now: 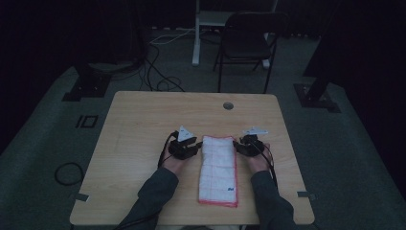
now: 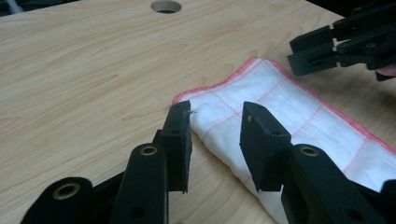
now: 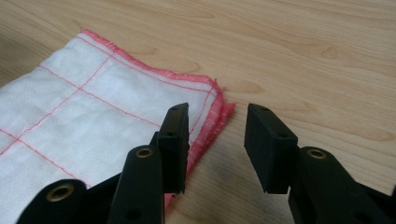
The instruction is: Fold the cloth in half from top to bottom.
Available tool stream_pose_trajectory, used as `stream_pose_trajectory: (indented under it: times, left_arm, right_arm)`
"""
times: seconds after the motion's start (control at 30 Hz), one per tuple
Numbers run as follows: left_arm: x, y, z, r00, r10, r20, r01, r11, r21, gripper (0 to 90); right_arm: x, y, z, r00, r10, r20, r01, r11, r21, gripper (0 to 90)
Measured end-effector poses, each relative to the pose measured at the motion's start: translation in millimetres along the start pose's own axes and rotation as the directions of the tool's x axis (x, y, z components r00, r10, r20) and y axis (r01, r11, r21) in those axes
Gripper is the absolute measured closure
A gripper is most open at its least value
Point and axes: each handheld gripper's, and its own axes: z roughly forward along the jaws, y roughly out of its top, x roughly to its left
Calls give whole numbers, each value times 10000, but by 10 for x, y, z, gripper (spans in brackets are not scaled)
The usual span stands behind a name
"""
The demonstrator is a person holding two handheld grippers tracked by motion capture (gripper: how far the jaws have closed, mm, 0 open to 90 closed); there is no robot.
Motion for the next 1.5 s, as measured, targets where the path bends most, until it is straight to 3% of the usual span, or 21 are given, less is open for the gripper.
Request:
stream_pose_trajectory:
  times: [0.2,0.33,0.5,0.73,0.83,1.1,1.23,1.5]
  left_arm:
    - [26,19,75,9999,-101,-121,102,9999,85,638]
    - [53,42,152,9987,-419,-307,424,9989,179,627]
    - [68,25,220,9975,-591,-395,604,9977,305,627]
    - [82,103,335,9956,-762,-537,790,9956,505,616]
    - [82,110,417,9921,-1133,-536,1170,9906,708,600]
    - [36,35,602,9870,-1348,-881,1449,9821,1205,563]
    - [42,22,637,9861,-1348,-968,1473,9795,1371,543]
    - [28,36,684,9894,-883,-1149,1065,9808,1632,524]
  right_arm:
    - [-47,-4,19,9996,291,-71,-291,9996,-52,601]
    - [-77,-2,46,9983,575,-64,-575,9983,-70,602]
    - [-95,17,73,9980,626,-34,-626,9980,-48,604]
    - [-17,68,140,9982,584,-128,-583,9983,13,602]
    - [6,84,186,9982,589,-112,-588,9982,99,594]
    - [14,67,259,9977,644,-189,-639,9976,249,558]
    - [22,73,269,9979,630,-172,-624,9975,335,558]
    - [82,81,270,9994,348,52,-350,9982,491,564]
